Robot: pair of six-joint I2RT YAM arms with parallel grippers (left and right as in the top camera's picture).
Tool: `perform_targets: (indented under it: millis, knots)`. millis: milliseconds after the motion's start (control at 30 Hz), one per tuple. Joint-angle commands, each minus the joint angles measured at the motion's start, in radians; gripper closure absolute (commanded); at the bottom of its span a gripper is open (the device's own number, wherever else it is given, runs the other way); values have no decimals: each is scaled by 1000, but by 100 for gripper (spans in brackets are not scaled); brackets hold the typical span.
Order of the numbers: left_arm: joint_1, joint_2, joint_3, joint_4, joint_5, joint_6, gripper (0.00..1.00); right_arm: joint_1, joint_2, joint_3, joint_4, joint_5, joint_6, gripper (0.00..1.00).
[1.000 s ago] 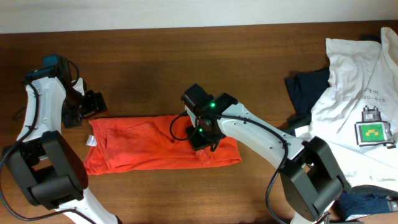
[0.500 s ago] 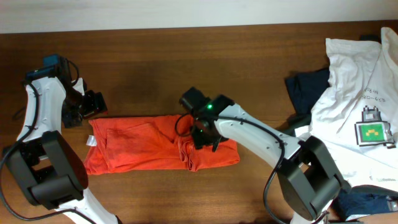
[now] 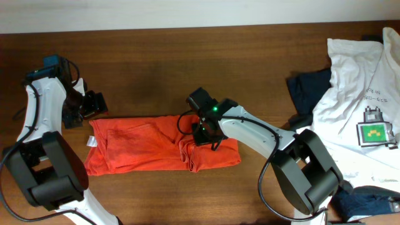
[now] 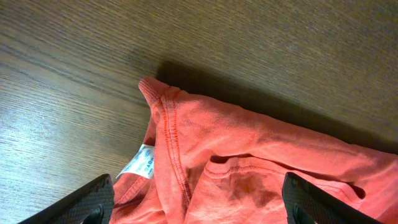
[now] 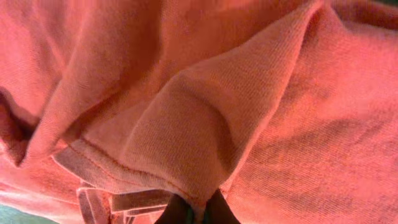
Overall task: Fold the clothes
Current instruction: 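Fold the strip's right end leftward over the middle with the right gripper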
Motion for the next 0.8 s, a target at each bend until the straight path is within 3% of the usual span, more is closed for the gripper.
perform_targets:
  millis: [0,33,133,200,400,500,700,767]
  knots:
    - [1,-4,12,-1,11,-2,14,4,-6,75,20,19,-60,96]
    - [1,-4,12,0,11,-2,14,4,-6,117,23,10,-92,90]
    - [1,-4,12,2,11,-2,14,3,-6,156,101,-44,-130,59]
    - [1,-4,12,2,11,-2,14,-2,-10,156,77,-44,-158,49]
    - [1,-4,12,2,11,-2,14,-48,-52,140,-256,-72,-145,49]
    - [1,-4,12,2,11,-2,14,35,-15,127,-163,-110,-145,45]
    - [0,-4,12,2,11,-2,14,77,75,127,-48,71,3,46]
    - [0,-4,12,2,11,-2,14,77,84,127,43,73,2,63]
